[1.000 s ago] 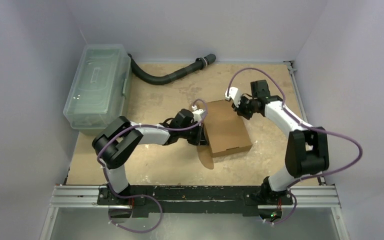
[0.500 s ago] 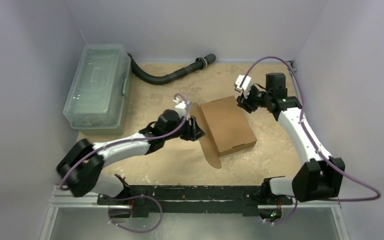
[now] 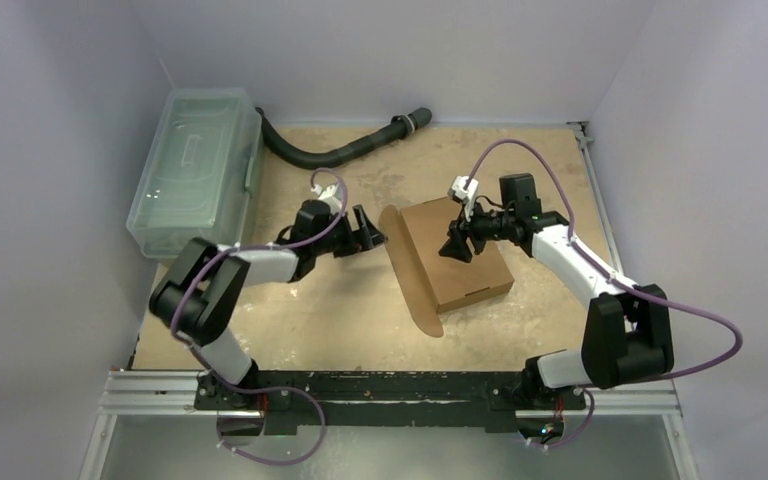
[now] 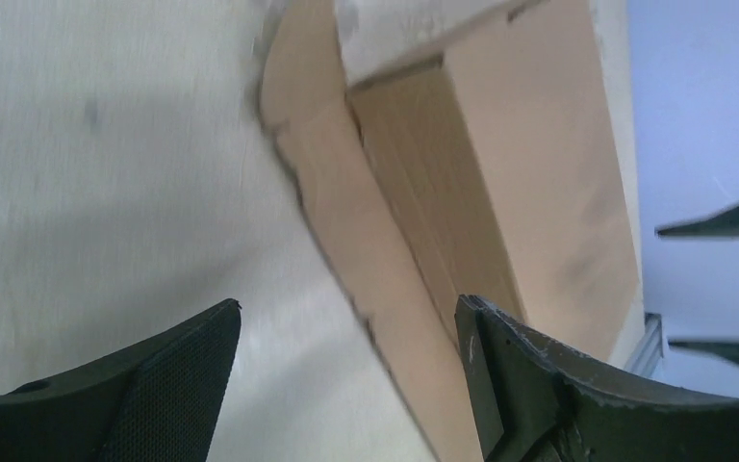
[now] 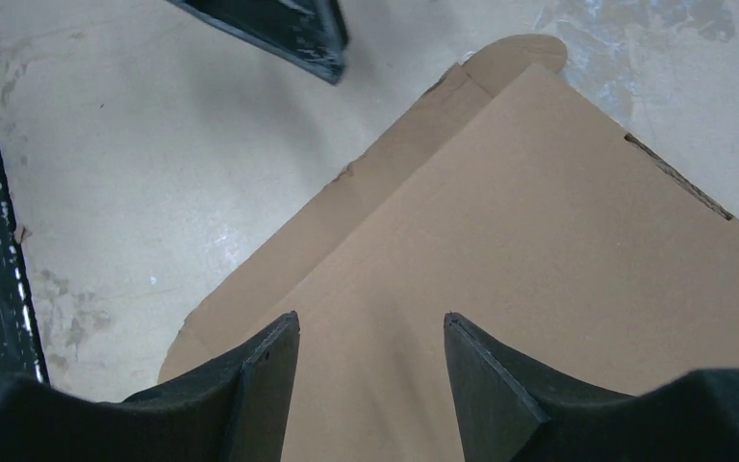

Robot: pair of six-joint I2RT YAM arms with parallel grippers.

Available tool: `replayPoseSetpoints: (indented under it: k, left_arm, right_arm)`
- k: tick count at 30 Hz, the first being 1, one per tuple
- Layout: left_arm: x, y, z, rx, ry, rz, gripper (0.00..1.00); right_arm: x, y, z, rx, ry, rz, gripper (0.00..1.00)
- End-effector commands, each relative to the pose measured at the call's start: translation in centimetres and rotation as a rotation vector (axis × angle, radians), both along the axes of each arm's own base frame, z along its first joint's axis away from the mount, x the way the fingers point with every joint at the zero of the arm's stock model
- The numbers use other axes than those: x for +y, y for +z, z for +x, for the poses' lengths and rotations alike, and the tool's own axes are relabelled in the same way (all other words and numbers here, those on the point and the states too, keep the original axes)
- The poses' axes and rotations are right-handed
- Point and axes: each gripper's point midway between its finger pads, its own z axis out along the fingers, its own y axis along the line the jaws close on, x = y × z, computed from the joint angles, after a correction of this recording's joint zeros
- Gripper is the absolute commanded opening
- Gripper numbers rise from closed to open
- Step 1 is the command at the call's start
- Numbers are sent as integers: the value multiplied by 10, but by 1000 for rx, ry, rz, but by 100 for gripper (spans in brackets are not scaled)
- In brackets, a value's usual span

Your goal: Fold the paper box

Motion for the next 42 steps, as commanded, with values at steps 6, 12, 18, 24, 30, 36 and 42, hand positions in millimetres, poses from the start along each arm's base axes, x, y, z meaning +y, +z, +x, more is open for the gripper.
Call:
replayPoseSetpoints:
  k: [6, 12, 18, 24, 30, 36, 42]
  left_arm:
    - [-30, -1, 87, -223, -202, 173, 73]
    - [-29, -19, 107, -227, -240, 206, 57]
    - [-36, -40, 108, -176, -312, 219, 33]
    - [-33, -49, 93, -154, -320, 202, 0]
    - [-26, -31, 53, -132, -206, 58, 0]
    - [-28, -31, -3, -55, -16, 41, 0]
    - [-15, -26, -29, -13, 206, 42, 0]
  right_arm:
    - [-1, 20, 11, -35, -44, 85, 62]
    - [-3, 20, 9, -28, -43, 90, 62]
    - [-4, 20, 8, -26, -39, 89, 62]
    - [-7, 24, 5, -63, -7, 64, 62]
    - [-40, 34, 33, -174, -190, -164, 73]
    - [-21, 27, 21, -179, -129, -320, 98]
    - [39, 5, -14, -302, 34, -482, 99]
